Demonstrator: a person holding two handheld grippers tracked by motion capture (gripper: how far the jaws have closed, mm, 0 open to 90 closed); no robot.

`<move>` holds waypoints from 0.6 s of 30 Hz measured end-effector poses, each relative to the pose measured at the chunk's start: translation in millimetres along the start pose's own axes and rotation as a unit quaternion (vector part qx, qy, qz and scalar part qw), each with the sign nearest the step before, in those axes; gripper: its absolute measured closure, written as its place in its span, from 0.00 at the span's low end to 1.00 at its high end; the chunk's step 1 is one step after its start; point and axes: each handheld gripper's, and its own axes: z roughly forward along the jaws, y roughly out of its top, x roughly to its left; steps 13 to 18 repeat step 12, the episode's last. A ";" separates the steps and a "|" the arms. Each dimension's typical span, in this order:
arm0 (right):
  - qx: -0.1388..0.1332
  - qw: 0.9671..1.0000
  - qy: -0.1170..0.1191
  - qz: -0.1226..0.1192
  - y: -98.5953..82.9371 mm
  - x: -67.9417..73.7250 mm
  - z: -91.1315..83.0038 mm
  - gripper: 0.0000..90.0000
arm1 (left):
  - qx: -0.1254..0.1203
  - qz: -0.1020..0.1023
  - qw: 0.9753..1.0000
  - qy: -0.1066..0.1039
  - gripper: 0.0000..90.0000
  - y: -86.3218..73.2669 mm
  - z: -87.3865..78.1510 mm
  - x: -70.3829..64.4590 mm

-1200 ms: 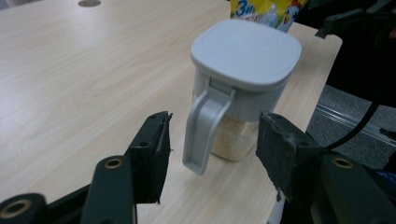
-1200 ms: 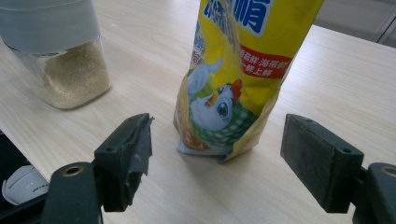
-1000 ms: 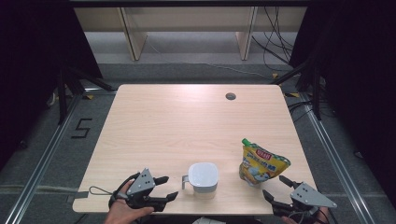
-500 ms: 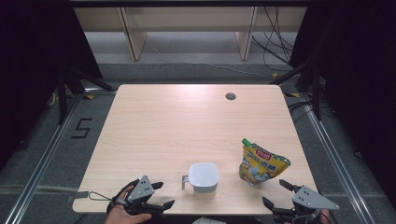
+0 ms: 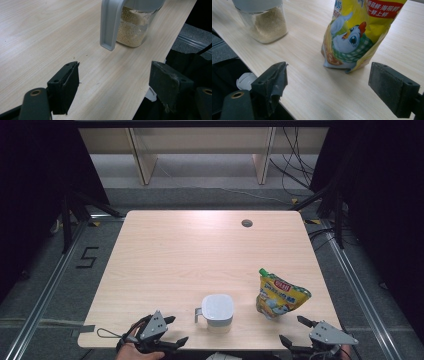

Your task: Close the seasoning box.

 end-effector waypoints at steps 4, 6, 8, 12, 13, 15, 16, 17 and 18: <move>-0.003 1.000 0.005 0.002 -0.3 -0.6 1.1 0.18 | -0.007 -0.002 1.000 -0.003 0.26 0.2 0.7 0.1; -0.005 1.000 -0.002 -0.002 -0.6 -1.5 1.0 0.18 | -0.005 -0.002 1.000 -0.002 0.26 0.4 0.4 0.3; -0.003 1.000 -0.005 -0.001 -0.6 -1.5 0.7 0.18 | -0.006 -0.004 1.000 -0.001 0.26 0.7 0.3 0.3; 0.002 1.000 -0.007 -0.006 -1.2 -3.1 0.4 0.18 | -0.007 0.003 1.000 0.005 0.25 2.5 -3.4 4.0; 0.002 1.000 -0.007 -0.006 -1.2 -3.1 0.4 0.18 | -0.007 0.003 1.000 0.005 0.25 2.5 -3.4 4.0; 0.002 1.000 -0.007 -0.006 -1.2 -3.1 0.4 0.18 | -0.007 0.003 1.000 0.005 0.25 2.5 -3.4 4.0; 0.002 1.000 -0.007 -0.006 -1.2 -3.1 0.4 0.18 | -0.007 0.003 1.000 0.005 0.25 2.5 -3.4 4.0; 0.002 1.000 -0.007 -0.006 -1.2 -3.1 0.4 0.18 | -0.007 0.003 1.000 0.005 0.25 2.5 -3.4 4.0; 0.002 1.000 -0.007 -0.006 -1.2 -3.1 0.4 0.18 | -0.007 0.003 1.000 0.005 0.25 2.5 -3.4 4.0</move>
